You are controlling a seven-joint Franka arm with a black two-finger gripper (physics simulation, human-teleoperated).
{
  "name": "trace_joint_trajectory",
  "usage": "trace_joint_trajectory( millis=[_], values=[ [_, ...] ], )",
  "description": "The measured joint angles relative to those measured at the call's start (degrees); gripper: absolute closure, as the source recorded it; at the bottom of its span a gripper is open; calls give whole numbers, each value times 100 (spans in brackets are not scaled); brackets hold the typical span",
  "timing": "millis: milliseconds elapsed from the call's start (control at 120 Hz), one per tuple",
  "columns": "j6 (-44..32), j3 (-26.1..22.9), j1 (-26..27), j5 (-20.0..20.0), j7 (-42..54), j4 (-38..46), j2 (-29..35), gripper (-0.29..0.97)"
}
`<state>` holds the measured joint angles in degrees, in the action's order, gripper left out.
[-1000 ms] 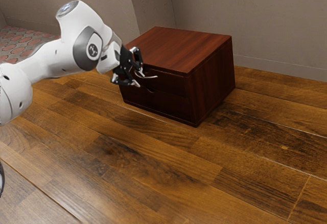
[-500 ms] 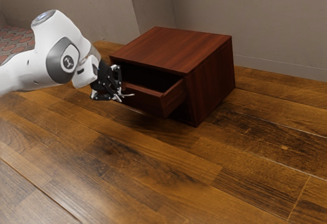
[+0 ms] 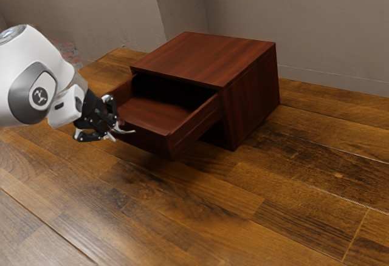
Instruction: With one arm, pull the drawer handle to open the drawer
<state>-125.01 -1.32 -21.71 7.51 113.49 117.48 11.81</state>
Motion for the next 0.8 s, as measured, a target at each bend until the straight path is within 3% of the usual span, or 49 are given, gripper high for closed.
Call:
trace_joint_trajectory(
  millis=[67, 200, 333, 508, 633, 800],
  values=[
    [-21, 3, -7, 10, -5, 73, 54, 66],
    [-27, 31, 349, -13, -9, 115, 101, 76],
    [188, 79, 436, -276, -70, 99, 461, 53],
    [2048, -21, 654, -1133, -1173, -1431, 886, 22],
    [3035, 22, 810, -1120, -1997, -1642, 1041, 12],
    [3778, 465, 853, -1028, -2860, -1664, 1059, 5]
  ],
)
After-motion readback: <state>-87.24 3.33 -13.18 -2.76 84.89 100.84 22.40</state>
